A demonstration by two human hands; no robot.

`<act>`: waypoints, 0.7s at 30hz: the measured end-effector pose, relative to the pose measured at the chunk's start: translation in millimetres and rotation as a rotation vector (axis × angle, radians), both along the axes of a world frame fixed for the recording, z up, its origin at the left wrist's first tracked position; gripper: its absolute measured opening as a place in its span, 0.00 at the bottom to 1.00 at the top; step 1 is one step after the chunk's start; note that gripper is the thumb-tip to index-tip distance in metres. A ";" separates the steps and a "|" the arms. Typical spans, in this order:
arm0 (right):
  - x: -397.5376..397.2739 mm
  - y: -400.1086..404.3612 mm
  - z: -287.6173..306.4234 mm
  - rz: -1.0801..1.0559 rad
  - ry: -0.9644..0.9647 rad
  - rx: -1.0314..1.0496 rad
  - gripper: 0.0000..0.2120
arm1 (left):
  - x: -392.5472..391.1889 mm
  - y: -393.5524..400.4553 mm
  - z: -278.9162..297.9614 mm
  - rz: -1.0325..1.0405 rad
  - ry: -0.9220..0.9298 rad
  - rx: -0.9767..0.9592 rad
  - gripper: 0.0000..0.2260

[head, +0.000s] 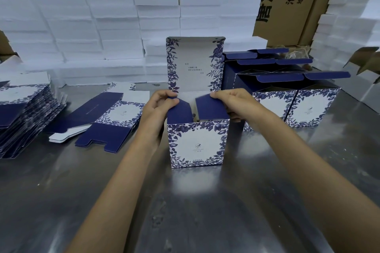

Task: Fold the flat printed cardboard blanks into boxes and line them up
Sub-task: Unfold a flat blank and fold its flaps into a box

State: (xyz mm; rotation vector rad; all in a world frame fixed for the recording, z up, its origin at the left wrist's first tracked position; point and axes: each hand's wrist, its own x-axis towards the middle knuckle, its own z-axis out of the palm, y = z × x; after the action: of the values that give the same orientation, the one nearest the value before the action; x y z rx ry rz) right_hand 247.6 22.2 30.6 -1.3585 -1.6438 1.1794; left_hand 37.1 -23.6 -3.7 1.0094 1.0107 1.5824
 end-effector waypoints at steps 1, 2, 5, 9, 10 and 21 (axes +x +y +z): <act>-1.2 -1.2 -3.6 -0.006 0.058 -0.039 0.10 | 0.2 0.2 -0.4 -0.012 -0.023 0.007 0.09; -2.9 -3.0 -5.5 -0.020 0.101 -0.069 0.08 | 1.1 -0.2 -0.7 -0.025 -0.054 0.013 0.11; -4.2 -0.9 -5.0 -0.121 0.132 -0.001 0.08 | -0.2 -0.5 -0.9 -0.048 -0.099 0.023 0.19; -5.2 -0.8 1.6 -0.119 0.354 0.124 0.09 | -0.1 1.5 -1.9 -0.043 -0.028 0.047 0.17; -4.9 -3.8 2.0 -0.085 0.393 0.120 0.14 | 1.0 1.6 -2.1 -0.016 -0.015 0.037 0.14; -0.4 -9.3 -6.8 -0.039 0.167 0.152 0.08 | -5.0 0.1 5.7 0.038 0.237 -0.012 0.05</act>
State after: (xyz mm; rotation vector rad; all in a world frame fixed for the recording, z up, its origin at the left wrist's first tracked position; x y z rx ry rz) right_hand 247.2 13.0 23.8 -1.1608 -1.5483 1.0915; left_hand 32.1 -23.5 1.9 1.1961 1.2043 1.5102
